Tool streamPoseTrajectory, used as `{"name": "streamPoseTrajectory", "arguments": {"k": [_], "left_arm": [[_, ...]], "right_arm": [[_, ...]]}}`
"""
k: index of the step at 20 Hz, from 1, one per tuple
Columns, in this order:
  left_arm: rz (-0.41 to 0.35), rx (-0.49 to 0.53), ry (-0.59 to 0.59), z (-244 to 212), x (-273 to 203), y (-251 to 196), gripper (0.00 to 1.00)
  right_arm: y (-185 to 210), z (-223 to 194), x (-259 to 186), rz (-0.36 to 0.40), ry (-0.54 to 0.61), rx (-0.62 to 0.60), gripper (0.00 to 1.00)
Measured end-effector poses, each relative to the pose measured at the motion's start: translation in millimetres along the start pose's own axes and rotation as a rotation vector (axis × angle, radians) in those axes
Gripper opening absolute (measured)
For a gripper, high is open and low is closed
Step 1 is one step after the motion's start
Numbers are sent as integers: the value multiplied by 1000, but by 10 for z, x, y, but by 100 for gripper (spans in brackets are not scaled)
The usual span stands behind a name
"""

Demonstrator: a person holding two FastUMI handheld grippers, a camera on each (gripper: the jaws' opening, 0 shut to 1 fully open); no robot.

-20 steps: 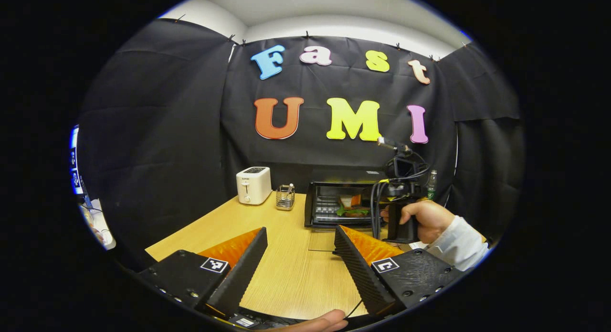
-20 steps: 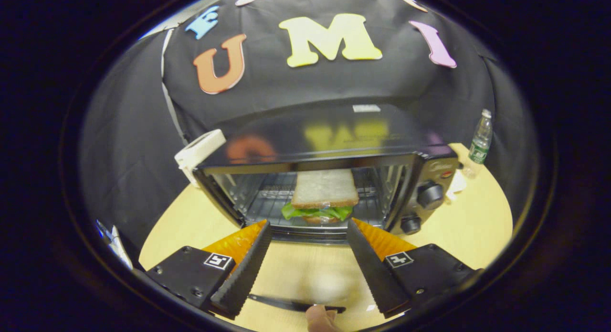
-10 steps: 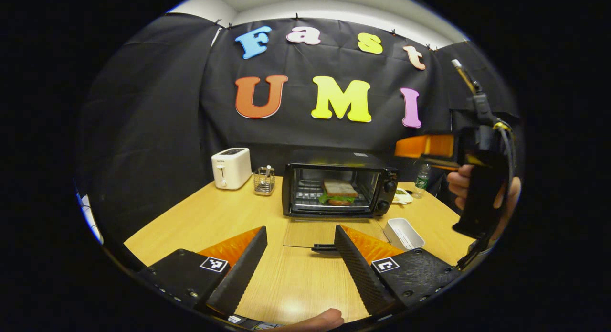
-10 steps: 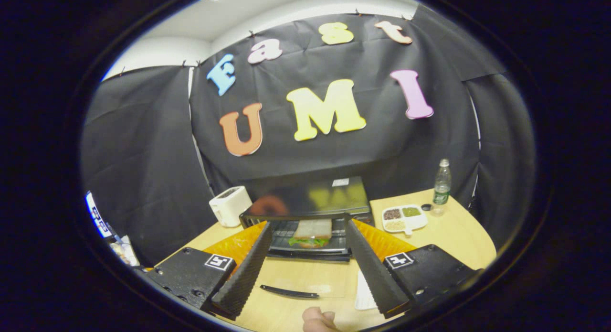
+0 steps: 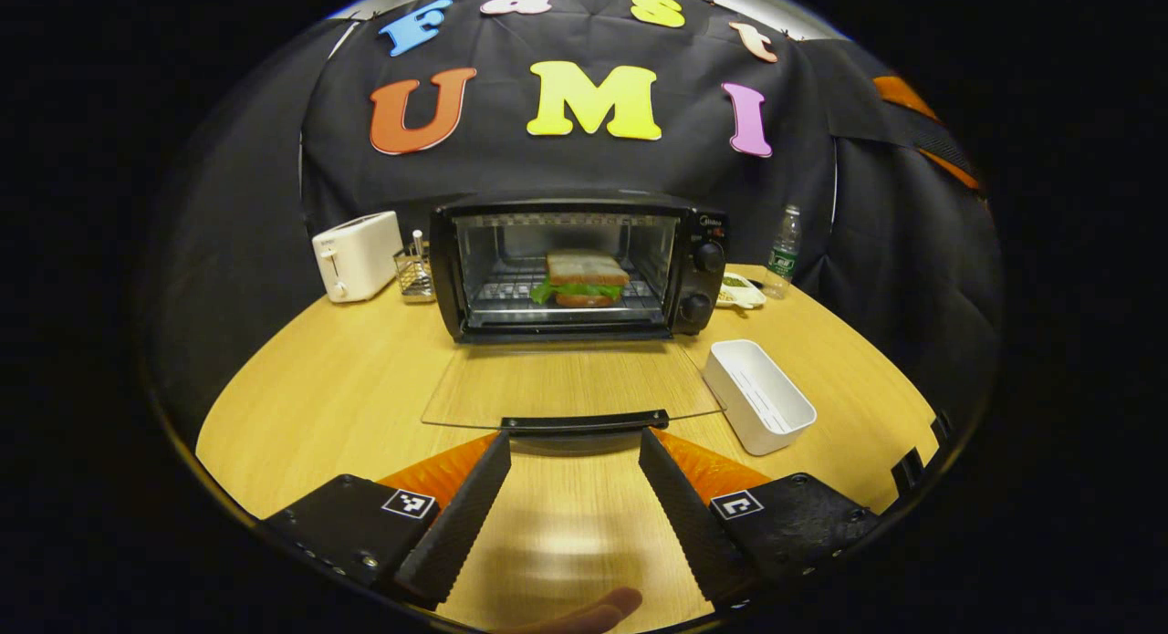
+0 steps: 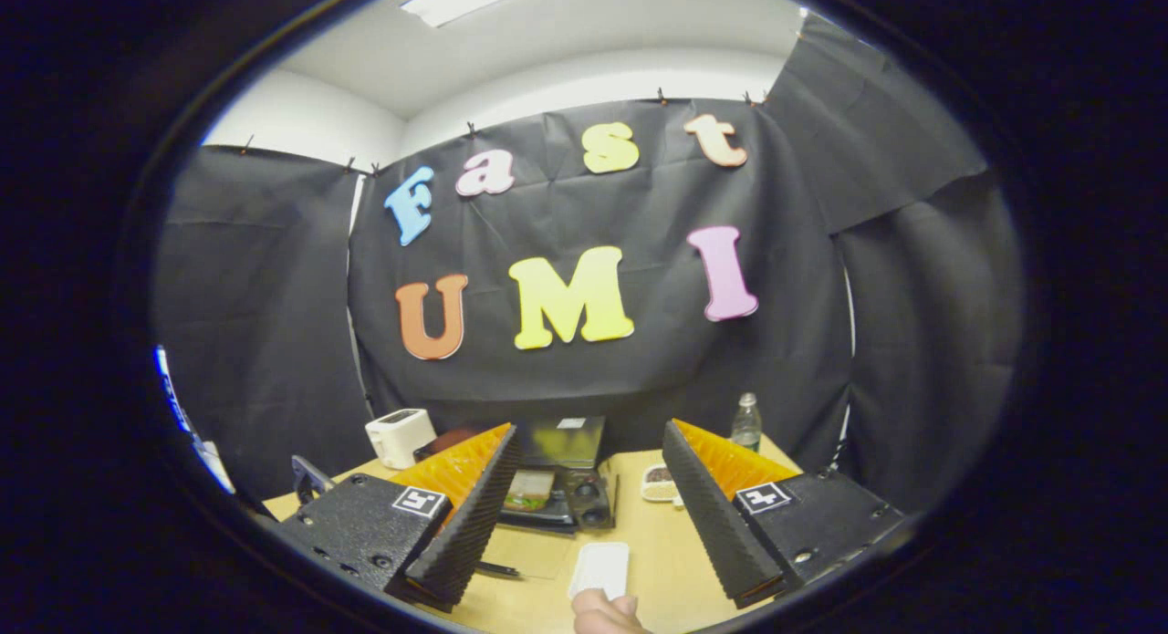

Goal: Open the electric oven with the left hand, put the food in, and close the electric oven.

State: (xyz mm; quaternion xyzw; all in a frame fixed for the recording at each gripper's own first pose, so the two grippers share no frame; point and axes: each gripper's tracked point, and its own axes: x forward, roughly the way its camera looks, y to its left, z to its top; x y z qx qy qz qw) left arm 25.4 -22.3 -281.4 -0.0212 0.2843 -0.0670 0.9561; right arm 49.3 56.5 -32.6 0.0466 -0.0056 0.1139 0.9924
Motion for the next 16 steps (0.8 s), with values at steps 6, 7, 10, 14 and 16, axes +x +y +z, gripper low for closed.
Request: {"name": "streamPoseTrajectory", "arguments": {"k": [6,7,10,14,16], "left_arm": [[-2,9,76,-224,269,-122,94],[7,11,82,-248,304,-102,94],[22,3,98,-284,371,-94,94],[60,-4,97,-268,463,-26,94],[70,-14,94,-252,477,1,94]], "right_arm": [[-378,331,-631,-84,-130,-41,96],[-419,320,-714,-89,-141,-37,96],[-507,264,-859,-101,-154,-16,96],[-591,183,-970,-109,-152,-6,96],[-641,126,-983,-116,-144,-9,96]]}}
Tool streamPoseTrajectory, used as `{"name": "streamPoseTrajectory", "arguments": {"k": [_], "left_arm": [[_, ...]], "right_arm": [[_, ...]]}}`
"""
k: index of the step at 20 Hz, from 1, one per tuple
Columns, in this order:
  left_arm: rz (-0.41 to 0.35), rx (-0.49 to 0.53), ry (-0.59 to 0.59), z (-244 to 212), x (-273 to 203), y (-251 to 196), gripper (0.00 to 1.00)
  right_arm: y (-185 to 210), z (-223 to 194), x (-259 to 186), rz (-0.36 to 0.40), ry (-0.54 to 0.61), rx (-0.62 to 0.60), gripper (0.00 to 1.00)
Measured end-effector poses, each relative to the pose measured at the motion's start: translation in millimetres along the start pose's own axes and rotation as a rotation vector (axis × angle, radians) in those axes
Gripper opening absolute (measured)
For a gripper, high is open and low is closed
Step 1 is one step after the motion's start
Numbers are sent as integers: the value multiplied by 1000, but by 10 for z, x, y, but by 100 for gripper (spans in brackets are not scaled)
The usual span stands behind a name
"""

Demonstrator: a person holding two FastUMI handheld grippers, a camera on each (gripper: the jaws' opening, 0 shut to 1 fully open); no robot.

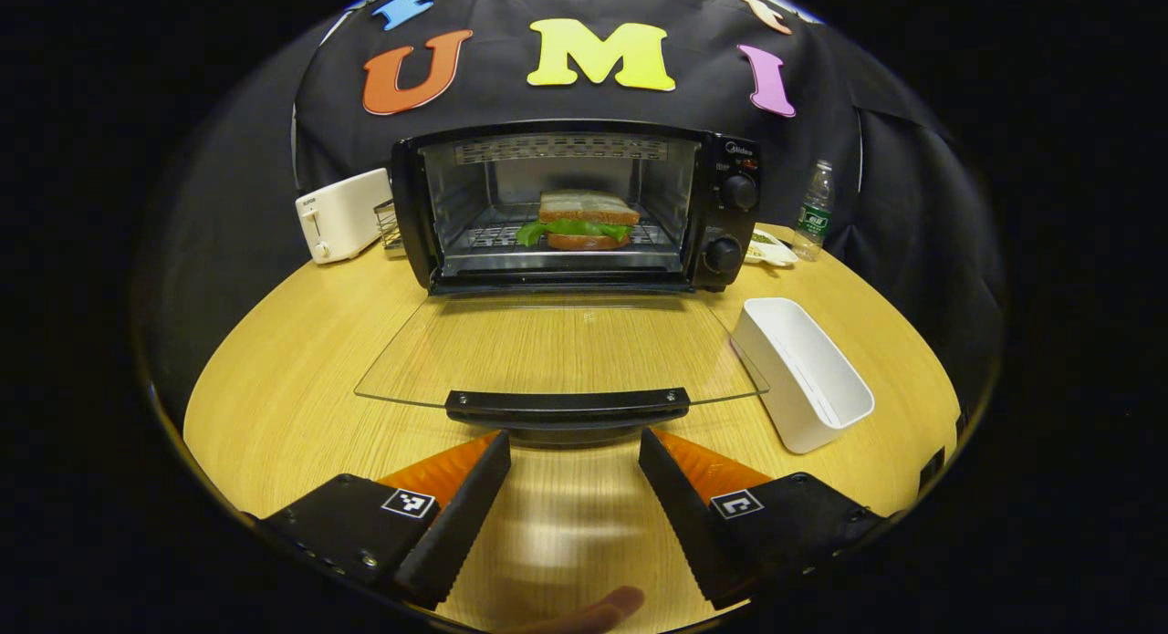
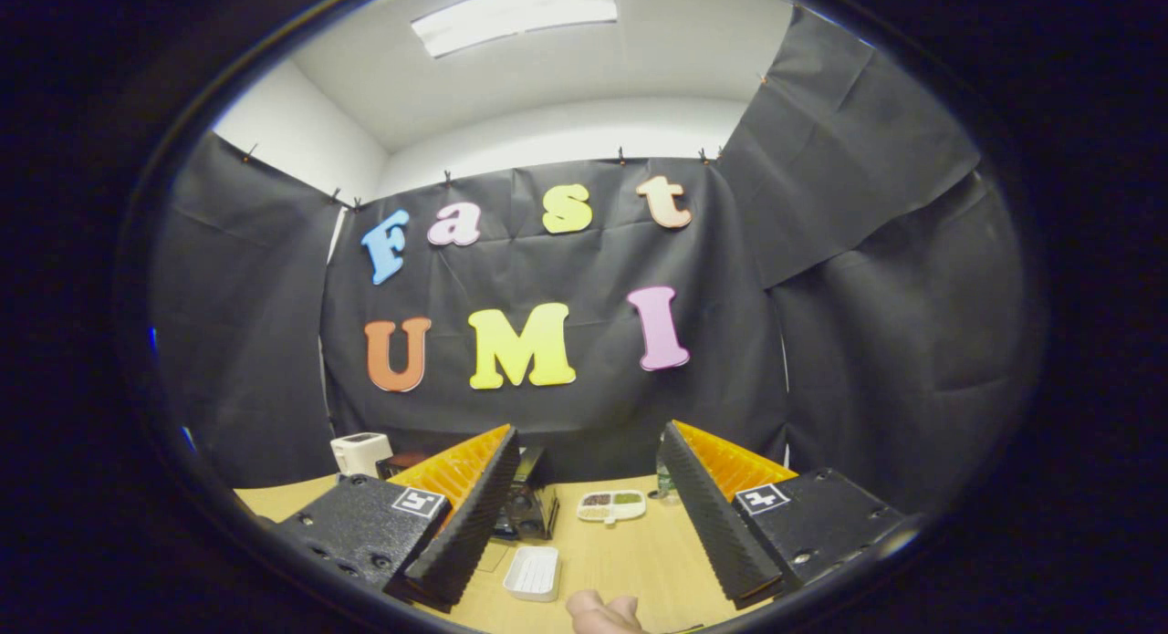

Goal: Open the electric oven with the left hand, put the food in, and close the electric oven.

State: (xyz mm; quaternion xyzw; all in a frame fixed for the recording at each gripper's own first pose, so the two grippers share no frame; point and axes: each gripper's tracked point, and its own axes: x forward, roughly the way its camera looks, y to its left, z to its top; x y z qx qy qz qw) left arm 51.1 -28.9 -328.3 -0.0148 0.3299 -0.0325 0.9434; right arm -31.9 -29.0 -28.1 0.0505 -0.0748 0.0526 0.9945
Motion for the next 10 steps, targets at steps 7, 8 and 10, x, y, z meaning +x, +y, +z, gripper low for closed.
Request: {"name": "streamPoseTrajectory", "arguments": {"k": [7,8,10], "left_arm": [[4,14,19,99,40,12,93],[5,16,6,109,12,37,93],[3,11,0,164,7,21,94]], "right_arm": [[-146,-115,56,-31,37,33,96],[-160,-120,61,-34,41,37,96],[-180,-126,72,-39,44,42,96]]}}
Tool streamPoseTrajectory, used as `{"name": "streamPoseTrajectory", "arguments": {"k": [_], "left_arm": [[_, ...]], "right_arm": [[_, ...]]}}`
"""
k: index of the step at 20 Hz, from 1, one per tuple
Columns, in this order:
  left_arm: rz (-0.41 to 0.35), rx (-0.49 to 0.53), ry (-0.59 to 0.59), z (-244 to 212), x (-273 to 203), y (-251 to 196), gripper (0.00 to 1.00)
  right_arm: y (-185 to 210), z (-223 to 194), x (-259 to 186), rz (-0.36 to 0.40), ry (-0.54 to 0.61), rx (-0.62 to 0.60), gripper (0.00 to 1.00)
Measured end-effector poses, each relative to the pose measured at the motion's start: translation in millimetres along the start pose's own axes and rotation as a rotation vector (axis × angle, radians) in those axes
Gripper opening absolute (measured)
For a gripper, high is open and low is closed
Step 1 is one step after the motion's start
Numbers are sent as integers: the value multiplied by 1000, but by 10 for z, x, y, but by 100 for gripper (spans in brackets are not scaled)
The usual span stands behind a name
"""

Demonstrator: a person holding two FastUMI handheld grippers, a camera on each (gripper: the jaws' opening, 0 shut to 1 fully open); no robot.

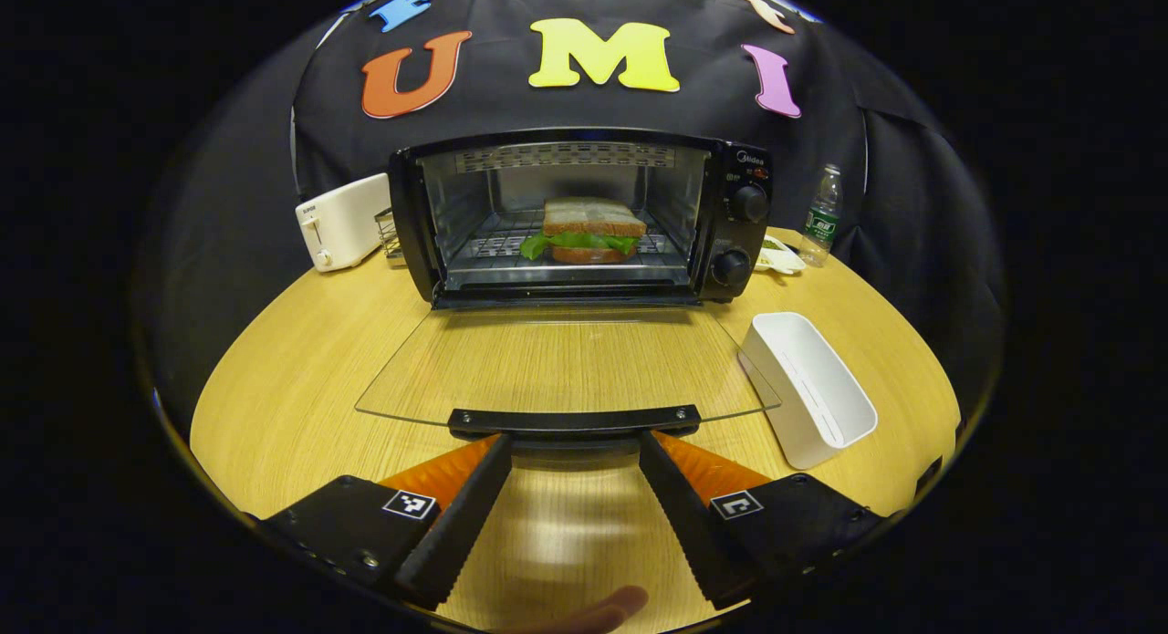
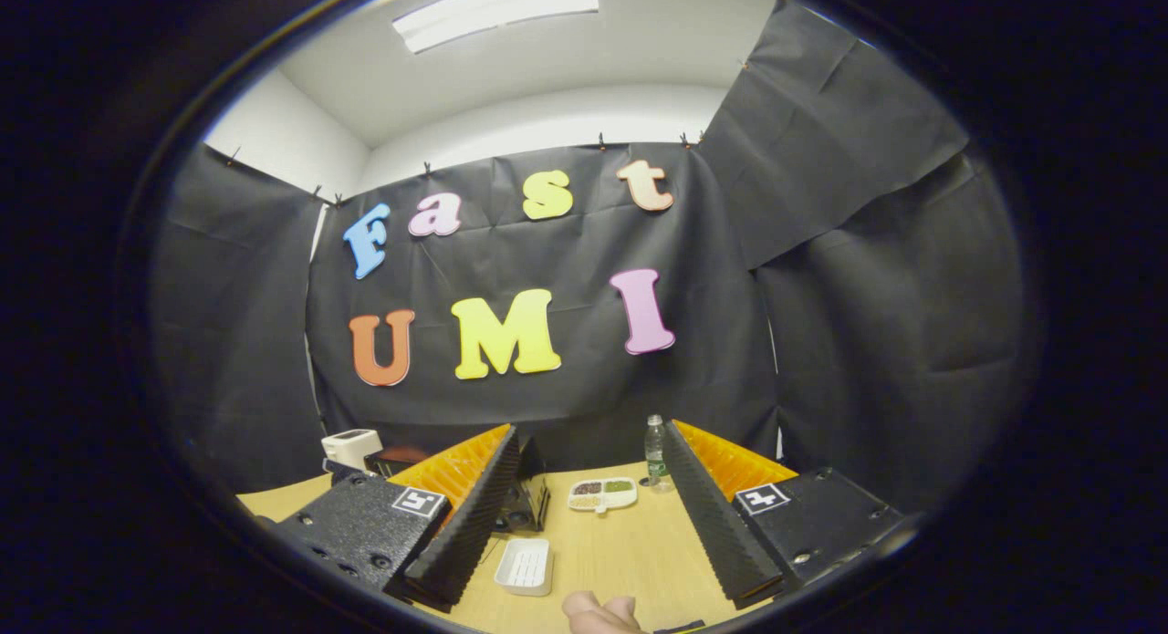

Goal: Open the electric oven with the left hand, put the food in, and close the electric oven.

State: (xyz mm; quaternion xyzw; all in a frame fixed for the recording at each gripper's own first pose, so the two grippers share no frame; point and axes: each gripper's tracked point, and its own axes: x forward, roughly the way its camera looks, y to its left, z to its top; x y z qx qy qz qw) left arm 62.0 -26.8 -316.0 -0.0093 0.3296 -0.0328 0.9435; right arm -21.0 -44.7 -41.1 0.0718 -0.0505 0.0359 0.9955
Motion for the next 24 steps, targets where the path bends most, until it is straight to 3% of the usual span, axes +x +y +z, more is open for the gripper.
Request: {"name": "streamPoseTrajectory", "arguments": {"k": [1,2,6,7,8,9,10,11,16,17,18,19,24], "left_arm": [[-2,-2,-6,34,-16,-3,93],[-2,0,-14,51,-51,14,93],[-5,-1,-56,225,-124,27,94],[-3,-10,-61,263,-133,42,84],[0,-16,-71,316,-147,66,94],[-2,-20,-82,369,-169,62,94],[-4,-22,-97,437,-176,72,87],[-7,-23,-115,540,-174,73,95],[-22,-14,-194,974,-187,108,95],[-25,-11,-213,1067,-188,119,89],[-32,-10,-229,1156,-176,122,96],[-38,-2,-242,1237,-156,122,98],[-37,-3,-290,1567,15,231,98]], "right_arm": [[-1,-9,3,0,3,1,100],[-4,-13,-3,-1,5,0,96],[-58,27,-10,-22,-8,-11,96],[-70,55,-23,-30,-15,-16,96],[-84,58,-32,-35,-19,-22,96],[-85,67,-34,-38,-21,-24,96],[-81,65,-39,-37,-20,-24,96],[-79,46,-48,-37,-13,-22,96],[-56,51,-119,-36,-1,-27,96],[-46,49,-145,-33,-1,-28,96],[-47,53,-159,-36,0,-27,96],[-63,49,-173,-40,-1,-28,96],[-93,64,-228,-59,1,-31,96]]}}
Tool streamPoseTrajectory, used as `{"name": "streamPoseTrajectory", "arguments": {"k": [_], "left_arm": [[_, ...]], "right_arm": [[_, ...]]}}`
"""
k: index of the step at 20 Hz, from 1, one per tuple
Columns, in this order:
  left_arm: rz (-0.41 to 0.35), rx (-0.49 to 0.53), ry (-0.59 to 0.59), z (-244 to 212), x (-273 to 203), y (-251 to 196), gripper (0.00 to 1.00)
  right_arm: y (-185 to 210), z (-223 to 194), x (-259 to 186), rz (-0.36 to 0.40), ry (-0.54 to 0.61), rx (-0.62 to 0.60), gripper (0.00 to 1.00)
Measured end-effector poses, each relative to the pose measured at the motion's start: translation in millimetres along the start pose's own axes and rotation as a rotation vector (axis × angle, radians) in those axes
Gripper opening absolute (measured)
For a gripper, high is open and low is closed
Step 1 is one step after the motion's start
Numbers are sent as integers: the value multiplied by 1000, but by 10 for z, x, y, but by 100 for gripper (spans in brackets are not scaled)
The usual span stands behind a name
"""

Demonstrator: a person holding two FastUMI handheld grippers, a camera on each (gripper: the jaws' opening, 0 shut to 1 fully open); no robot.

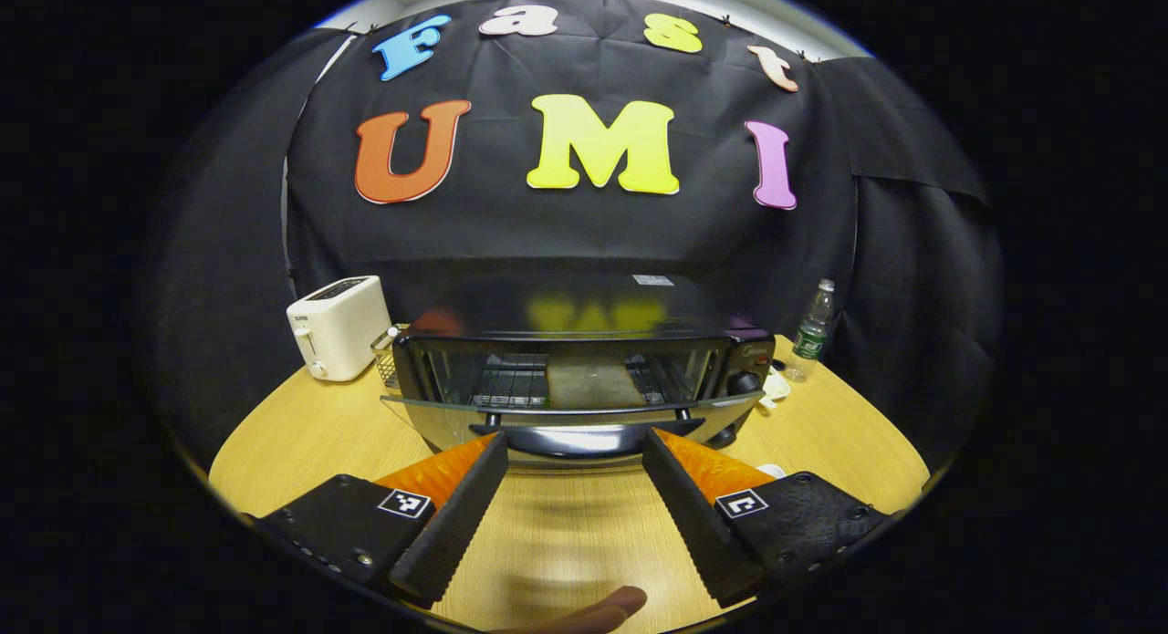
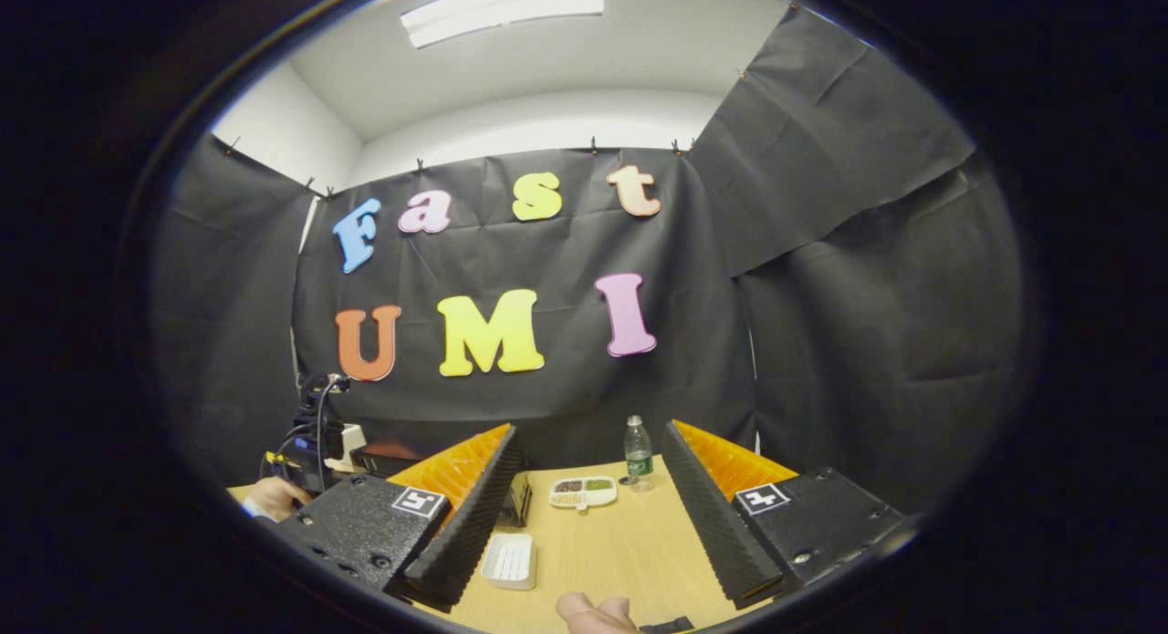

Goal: Open the electric oven with the left hand, put the food in, and close the electric oven.

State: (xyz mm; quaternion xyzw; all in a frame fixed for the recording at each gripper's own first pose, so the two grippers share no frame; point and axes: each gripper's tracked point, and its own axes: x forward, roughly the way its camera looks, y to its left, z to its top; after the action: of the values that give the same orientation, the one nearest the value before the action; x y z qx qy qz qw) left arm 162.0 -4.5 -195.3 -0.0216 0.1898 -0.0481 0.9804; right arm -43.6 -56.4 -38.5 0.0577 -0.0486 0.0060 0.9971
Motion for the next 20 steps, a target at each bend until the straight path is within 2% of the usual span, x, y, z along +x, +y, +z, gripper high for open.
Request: {"name": "streamPoseTrajectory", "arguments": {"k": [4,5,6,7,14,20], "left_arm": [[-21,5,-13,43,-117,-41,95],[-17,8,-27,71,-190,-28,95],[-11,12,-51,125,-279,-16,95],[-1,19,-76,190,-384,-4,95],[59,70,-295,818,-1375,21,94],[37,58,-423,1065,-2230,-91,95]], "right_arm": [[106,105,-82,54,-57,70,96],[90,105,-84,56,-71,71,100],[63,118,-82,50,-82,65,95],[33,107,-72,42,-83,56,96],[-31,-130,26,8,12,0,95],[47,-165,9,10,40,-2,96]]}}
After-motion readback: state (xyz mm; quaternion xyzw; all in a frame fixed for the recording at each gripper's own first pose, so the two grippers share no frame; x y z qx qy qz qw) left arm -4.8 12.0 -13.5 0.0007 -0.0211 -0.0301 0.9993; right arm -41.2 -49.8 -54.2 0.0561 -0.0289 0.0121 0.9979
